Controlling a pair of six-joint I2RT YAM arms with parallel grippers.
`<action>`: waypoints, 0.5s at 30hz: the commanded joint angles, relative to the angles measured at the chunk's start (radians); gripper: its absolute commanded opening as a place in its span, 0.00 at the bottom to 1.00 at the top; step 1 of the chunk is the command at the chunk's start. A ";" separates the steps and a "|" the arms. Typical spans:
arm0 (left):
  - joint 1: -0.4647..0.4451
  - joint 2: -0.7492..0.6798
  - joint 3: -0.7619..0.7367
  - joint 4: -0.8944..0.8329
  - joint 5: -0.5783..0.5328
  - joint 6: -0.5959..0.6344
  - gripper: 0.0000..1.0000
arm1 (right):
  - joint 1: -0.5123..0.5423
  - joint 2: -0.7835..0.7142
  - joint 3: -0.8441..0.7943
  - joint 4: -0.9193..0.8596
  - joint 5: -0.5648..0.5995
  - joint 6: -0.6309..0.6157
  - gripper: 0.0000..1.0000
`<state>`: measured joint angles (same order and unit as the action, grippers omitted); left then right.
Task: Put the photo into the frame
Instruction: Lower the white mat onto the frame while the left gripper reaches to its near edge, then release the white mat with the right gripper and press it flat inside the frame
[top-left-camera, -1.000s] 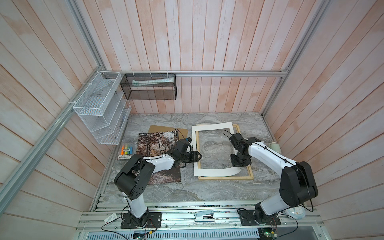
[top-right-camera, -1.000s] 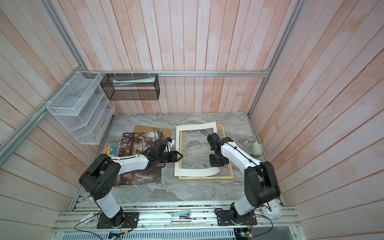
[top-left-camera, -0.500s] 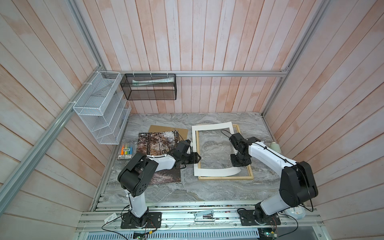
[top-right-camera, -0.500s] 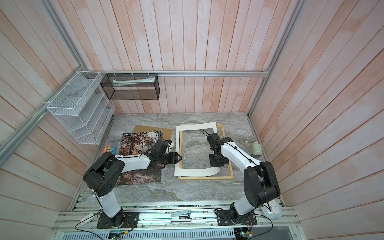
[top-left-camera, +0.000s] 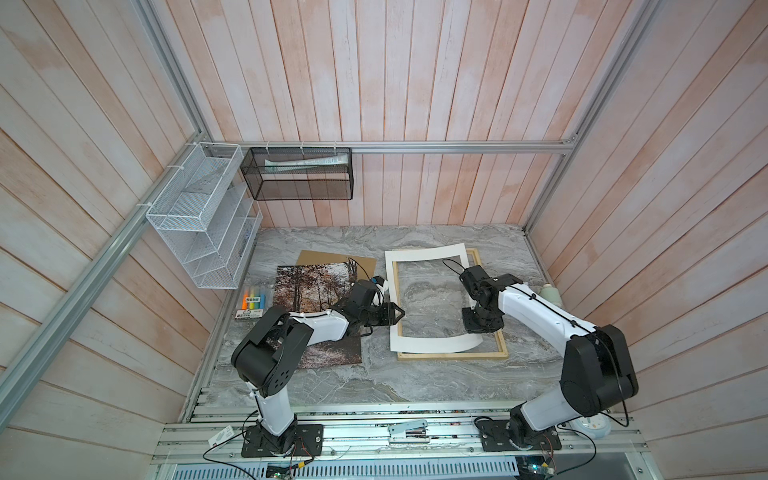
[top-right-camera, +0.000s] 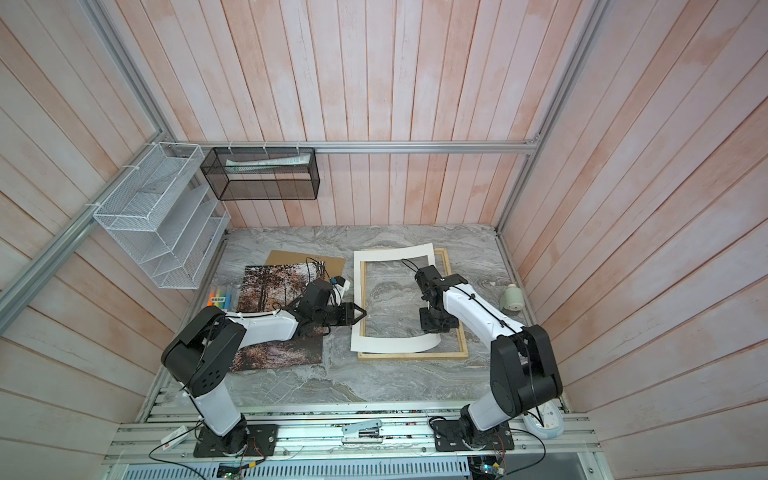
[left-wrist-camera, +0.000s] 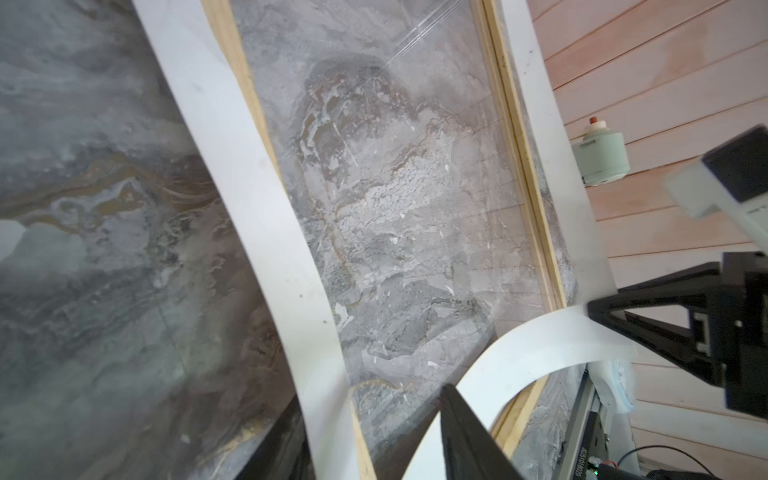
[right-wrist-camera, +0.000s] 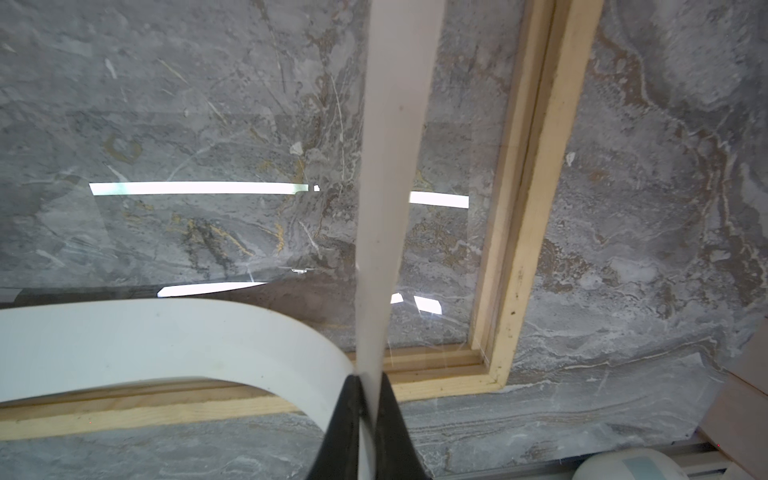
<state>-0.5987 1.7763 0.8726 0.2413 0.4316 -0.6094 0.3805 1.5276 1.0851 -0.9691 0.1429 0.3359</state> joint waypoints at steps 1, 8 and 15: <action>-0.004 -0.022 -0.019 0.056 0.050 0.005 0.50 | -0.006 -0.036 0.005 -0.016 0.028 0.004 0.10; -0.004 -0.003 -0.016 0.060 0.052 -0.004 0.50 | -0.012 -0.047 0.005 -0.024 0.044 0.012 0.13; -0.004 0.021 -0.011 0.052 0.045 -0.008 0.50 | -0.024 -0.085 0.000 -0.029 0.084 0.034 0.30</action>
<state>-0.5987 1.7748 0.8722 0.2710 0.4660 -0.6140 0.3626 1.4822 1.0851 -0.9714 0.1890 0.3561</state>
